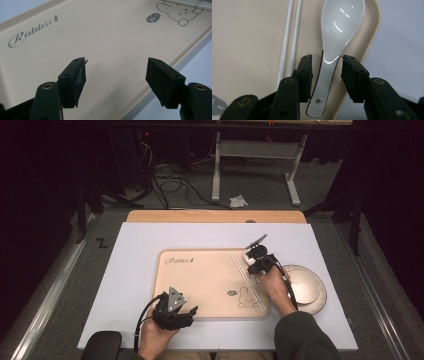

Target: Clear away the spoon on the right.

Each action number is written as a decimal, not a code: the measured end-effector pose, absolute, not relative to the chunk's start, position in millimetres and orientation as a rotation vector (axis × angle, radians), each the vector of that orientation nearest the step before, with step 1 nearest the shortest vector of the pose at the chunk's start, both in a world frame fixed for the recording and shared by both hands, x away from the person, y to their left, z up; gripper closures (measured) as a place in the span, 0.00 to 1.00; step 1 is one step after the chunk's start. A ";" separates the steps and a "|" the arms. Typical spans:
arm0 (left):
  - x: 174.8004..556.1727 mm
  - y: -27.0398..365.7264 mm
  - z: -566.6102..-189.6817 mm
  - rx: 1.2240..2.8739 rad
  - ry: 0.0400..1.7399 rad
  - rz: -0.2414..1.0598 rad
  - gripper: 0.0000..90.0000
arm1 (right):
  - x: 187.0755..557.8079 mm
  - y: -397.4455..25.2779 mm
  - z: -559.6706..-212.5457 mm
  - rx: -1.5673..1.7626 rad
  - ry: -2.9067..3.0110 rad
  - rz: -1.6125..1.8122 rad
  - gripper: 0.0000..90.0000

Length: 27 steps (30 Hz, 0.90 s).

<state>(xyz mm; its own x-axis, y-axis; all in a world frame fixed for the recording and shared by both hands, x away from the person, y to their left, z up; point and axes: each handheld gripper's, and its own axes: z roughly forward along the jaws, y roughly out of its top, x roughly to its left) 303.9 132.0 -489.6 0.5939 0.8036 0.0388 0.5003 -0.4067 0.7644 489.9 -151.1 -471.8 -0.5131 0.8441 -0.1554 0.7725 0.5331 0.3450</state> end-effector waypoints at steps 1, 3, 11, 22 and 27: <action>303.9 132.0 -489.6 2.087 1.029 0.528 0.37 | 488.4 -151.4 -470.5 1.341 2.472 0.354 0.68; 304.6 131.5 -489.6 2.086 1.037 0.497 0.37 | 484.5 -153.2 -467.5 1.317 2.476 0.393 0.67; 304.2 126.6 -491.6 2.109 1.017 0.478 0.36 | 471.0 -161.5 -458.7 1.275 2.487 0.464 0.64; 304.8 122.7 -494.9 2.103 0.958 0.522 0.32 | 454.2 -172.8 -445.0 1.250 2.489 0.601 0.60; 306.2 120.3 -494.9 2.108 0.948 0.495 0.32 | 446.5 -178.2 -439.5 1.252 2.465 0.652 0.61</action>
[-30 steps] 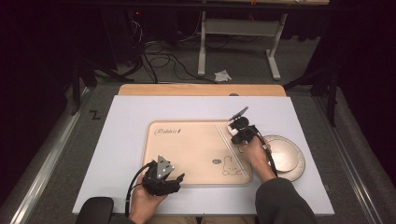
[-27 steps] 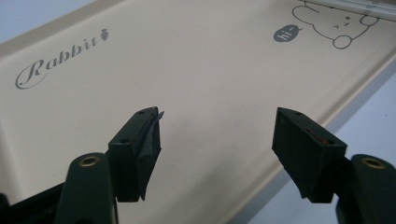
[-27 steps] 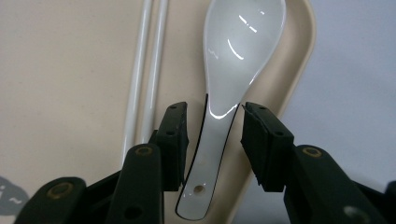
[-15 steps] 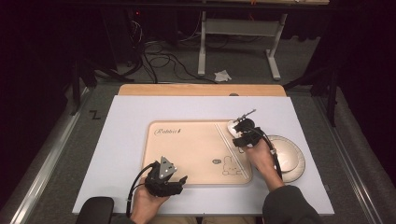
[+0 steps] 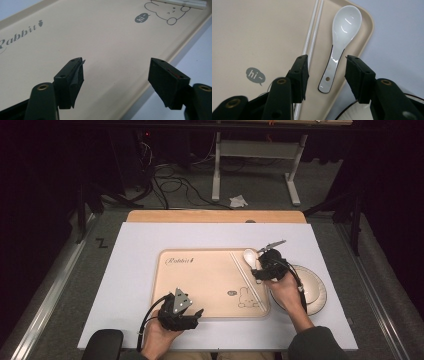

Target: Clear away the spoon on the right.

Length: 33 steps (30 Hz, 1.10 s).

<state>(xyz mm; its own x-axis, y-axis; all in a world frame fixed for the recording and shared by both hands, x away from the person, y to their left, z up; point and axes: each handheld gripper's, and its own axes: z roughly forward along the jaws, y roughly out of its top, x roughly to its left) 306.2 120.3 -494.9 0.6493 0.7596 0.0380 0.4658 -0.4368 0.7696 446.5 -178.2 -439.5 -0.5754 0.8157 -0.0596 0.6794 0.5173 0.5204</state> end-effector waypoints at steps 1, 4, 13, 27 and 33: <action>306.6 119.8 -494.6 2.107 0.952 0.487 0.32 | 445.3 -179.6 -439.0 1.253 2.461 0.666 0.60; 310.7 119.2 -494.1 2.120 0.985 0.419 0.30 | 441.1 -184.8 -437.2 1.258 2.453 0.688 0.60; 312.3 113.9 -489.3 2.136 0.942 0.364 0.33 | 427.8 -194.7 -434.2 1.266 2.443 0.728 0.61; 319.1 111.2 -491.4 2.139 0.928 0.377 0.35 | 407.2 -218.8 -432.6 1.303 2.391 0.797 0.61; 321.1 108.4 -492.7 2.149 0.917 0.375 0.35 | 396.3 -231.8 -430.9 1.313 2.362 0.831 0.62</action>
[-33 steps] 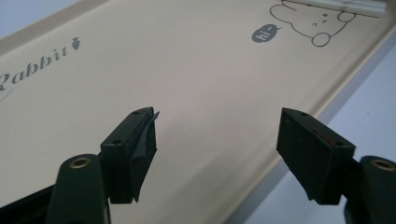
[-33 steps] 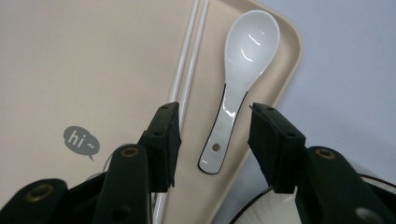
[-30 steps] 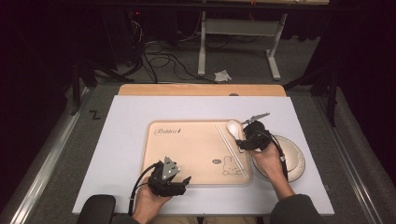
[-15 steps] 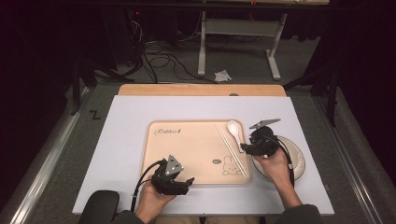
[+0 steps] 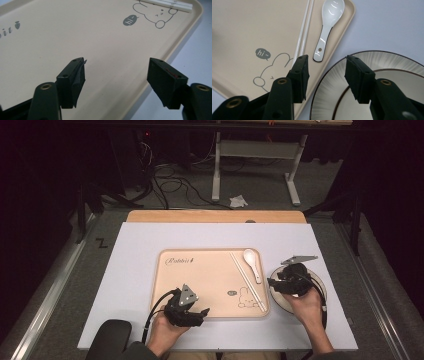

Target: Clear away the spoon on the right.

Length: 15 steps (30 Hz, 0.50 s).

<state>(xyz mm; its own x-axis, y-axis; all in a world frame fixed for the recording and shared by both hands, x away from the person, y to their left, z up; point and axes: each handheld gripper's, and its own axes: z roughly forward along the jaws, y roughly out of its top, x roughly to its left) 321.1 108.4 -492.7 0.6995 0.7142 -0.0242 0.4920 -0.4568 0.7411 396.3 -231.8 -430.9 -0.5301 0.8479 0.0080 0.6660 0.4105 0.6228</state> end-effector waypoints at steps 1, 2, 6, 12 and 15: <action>321.4 108.0 -493.0 2.151 0.916 0.376 0.35 | 394.6 -234.2 -429.9 1.313 2.356 0.843 0.61; 321.7 107.6 -493.1 2.153 0.916 0.375 0.35 | 392.5 -235.8 -428.8 1.318 2.348 0.850 0.61; 322.8 106.0 -493.5 2.155 0.908 0.375 0.35 | 384.4 -243.0 -425.7 1.311 2.324 0.869 0.62; 325.4 105.4 -495.0 2.154 0.912 0.364 0.35 | 375.3 -260.0 -427.2 1.366 2.284 0.900 0.61; 326.2 105.5 -495.5 2.162 0.910 0.365 0.35 | 374.7 -269.7 -430.9 1.404 2.267 0.915 0.62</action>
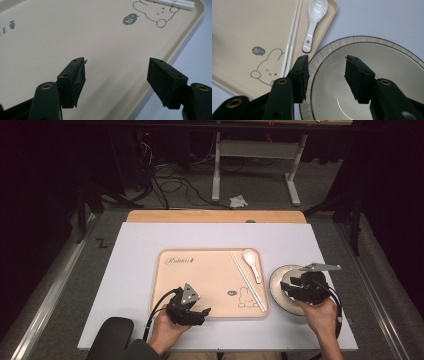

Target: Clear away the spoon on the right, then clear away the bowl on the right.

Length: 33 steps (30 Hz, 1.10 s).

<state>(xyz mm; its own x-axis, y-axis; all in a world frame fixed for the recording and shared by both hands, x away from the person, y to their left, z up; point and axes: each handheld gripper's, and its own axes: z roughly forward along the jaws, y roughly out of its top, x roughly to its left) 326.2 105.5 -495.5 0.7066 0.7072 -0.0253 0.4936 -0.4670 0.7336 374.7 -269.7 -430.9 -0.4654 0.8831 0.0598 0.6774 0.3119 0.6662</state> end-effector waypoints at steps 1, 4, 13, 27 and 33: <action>326.1 105.5 -495.3 2.159 0.910 0.365 0.35 | 375.2 -271.6 -432.1 1.422 2.276 0.898 0.62; 325.3 105.6 -494.9 2.156 0.912 0.365 0.35 | 373.7 -276.1 -432.7 1.427 2.279 0.873 0.63; 324.1 104.9 -494.8 2.161 0.901 0.370 0.35 | 369.7 -279.2 -432.1 1.418 2.247 0.842 0.63; 325.6 100.5 -495.9 2.178 0.892 0.375 0.35 | 362.3 -299.1 -425.0 1.471 2.163 0.838 0.65; 328.1 96.6 -496.8 2.188 0.877 0.373 0.35 | 356.6 -310.1 -424.1 1.508 2.121 0.836 0.65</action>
<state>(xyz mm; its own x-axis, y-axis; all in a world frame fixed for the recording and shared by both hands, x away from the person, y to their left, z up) 328.1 96.6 -496.8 0.7241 0.6897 -0.0041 0.4752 -0.4945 0.7277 356.6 -310.1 -424.1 -0.3343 0.9423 0.0161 0.6998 0.2367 0.6740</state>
